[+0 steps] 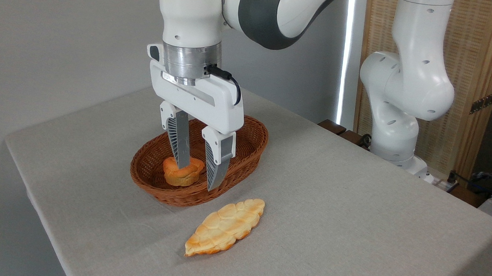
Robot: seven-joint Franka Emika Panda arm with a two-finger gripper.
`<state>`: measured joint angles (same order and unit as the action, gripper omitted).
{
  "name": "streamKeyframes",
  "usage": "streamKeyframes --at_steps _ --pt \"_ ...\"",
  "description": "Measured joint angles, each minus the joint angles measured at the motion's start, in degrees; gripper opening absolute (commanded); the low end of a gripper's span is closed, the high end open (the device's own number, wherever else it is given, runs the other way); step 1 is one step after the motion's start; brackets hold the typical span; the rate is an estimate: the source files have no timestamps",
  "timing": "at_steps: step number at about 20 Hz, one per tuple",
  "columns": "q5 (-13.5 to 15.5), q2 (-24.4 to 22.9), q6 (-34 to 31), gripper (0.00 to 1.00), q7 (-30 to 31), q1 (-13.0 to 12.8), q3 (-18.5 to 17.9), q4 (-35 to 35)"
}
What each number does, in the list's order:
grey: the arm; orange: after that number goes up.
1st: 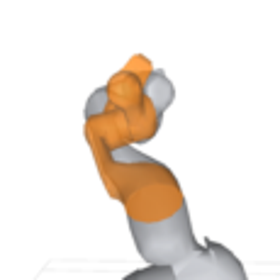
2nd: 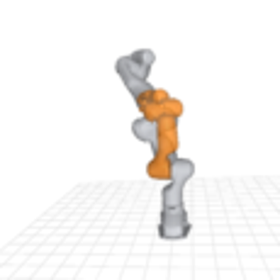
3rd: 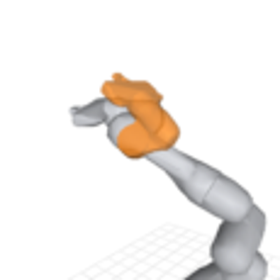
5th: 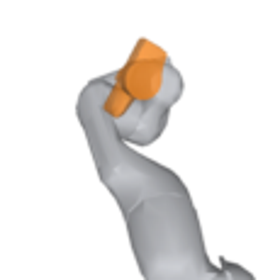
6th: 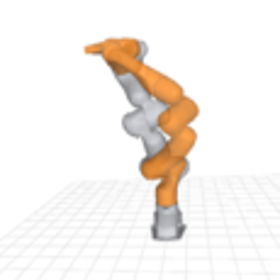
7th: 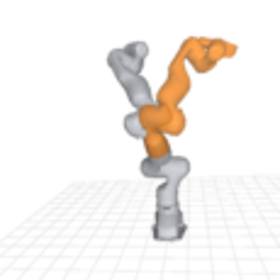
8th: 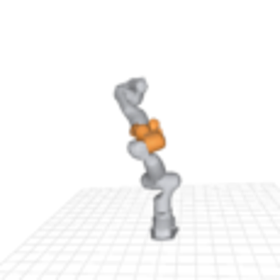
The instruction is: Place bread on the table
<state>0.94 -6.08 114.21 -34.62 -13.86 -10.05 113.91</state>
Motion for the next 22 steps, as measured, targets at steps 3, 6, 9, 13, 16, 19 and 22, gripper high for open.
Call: streamKeyframes --at_steps 3,6,9,13,16,19,22 --pt "0.17 0.04 0.00 1.00 0.00 6.63 6.61 0.00" --pt "0.19 0.15 0.00 1.00 0.01 10.79 10.69 0.00" --pt "0.20 0.18 0.00 1.00 0.01 10.99 10.86 0.00" --pt "0.22 0.18 0.00 1.00 0.06 11.01 11.11 0.00" --pt "0.34 0.19 0.00 1.00 0.42 10.56 11.36 0.00" --pt "0.62 0.20 0.00 1.00 3.65 9.14 11.67 0.00" --pt "2.86 0.29 0.00 1.00 6.69 6.58 11.90 0.01"
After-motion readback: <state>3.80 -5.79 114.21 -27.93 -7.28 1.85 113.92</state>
